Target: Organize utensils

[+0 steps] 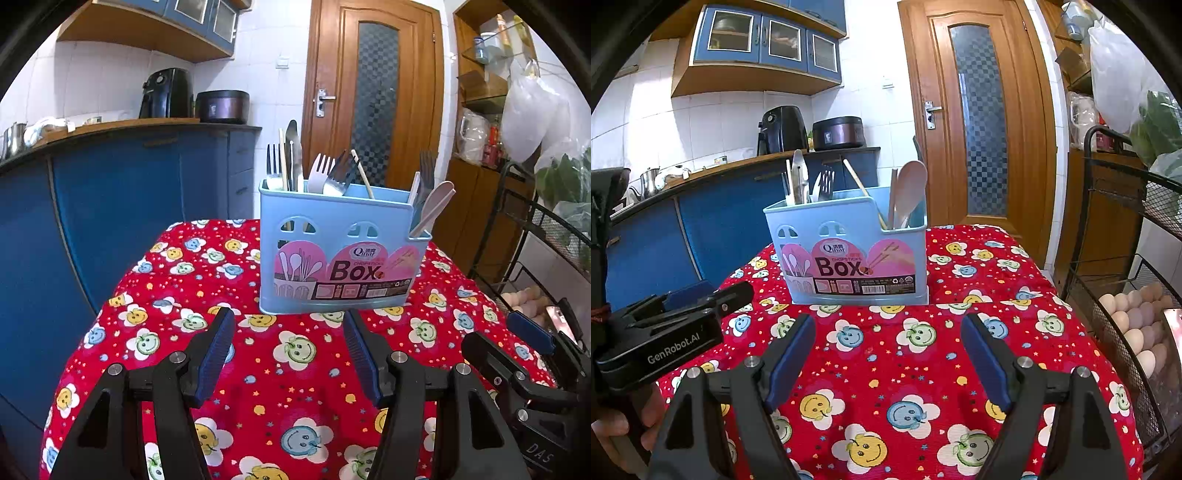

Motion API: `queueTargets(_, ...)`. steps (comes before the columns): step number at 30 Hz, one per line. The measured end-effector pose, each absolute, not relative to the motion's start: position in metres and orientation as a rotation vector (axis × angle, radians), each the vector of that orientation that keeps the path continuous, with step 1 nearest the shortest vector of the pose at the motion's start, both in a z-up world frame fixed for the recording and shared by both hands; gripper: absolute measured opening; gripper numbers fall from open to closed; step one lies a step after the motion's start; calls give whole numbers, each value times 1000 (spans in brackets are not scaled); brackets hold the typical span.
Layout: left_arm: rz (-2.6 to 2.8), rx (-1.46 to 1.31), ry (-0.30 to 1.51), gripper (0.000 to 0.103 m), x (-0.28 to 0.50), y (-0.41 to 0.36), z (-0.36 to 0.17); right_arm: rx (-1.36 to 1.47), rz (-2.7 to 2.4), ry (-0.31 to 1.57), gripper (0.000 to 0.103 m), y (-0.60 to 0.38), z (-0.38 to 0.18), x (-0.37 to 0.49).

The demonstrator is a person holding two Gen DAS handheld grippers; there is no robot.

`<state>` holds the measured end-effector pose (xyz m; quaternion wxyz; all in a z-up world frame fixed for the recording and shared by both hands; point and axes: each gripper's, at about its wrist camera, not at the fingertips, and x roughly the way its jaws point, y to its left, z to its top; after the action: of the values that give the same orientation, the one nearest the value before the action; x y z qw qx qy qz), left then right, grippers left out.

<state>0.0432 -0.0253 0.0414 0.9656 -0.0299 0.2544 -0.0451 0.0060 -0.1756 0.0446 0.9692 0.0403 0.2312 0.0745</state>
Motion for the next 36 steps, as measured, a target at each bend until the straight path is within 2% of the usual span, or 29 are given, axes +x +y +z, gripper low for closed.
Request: queueTargets(36,-82,-63,511,62,41,-25,43,81,150,467,83,-175,45,6)
